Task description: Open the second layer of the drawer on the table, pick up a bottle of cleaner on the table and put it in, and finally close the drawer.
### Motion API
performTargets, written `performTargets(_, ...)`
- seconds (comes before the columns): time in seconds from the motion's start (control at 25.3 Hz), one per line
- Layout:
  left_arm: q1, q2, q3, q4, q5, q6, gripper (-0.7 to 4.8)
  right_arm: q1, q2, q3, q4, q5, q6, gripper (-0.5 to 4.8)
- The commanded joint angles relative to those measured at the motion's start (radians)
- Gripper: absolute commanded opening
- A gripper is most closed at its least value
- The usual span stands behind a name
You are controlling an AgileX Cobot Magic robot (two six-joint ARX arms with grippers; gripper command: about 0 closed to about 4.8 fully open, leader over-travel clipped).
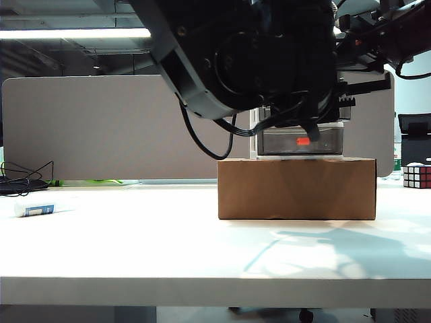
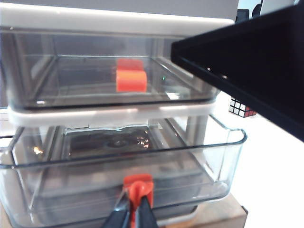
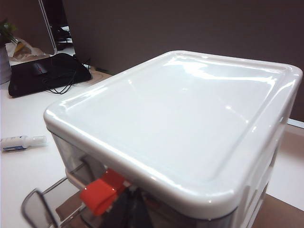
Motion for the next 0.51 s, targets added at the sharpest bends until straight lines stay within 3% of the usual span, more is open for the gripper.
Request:
performTargets(0.04, -0.015, -0.015, -0.025, -0.003, -0.014, 0.001, -0.06, 0.001, -0.002, 0.007, 0.016, 0.003, 0.005, -0.05)
performTargets(0.51, -0.094, -0.038, -0.077, -0.012, -0.08, 0.0, -0.06, 0.001, -0.002, 0.007, 0.016, 0.002, 0.007, -0.05)
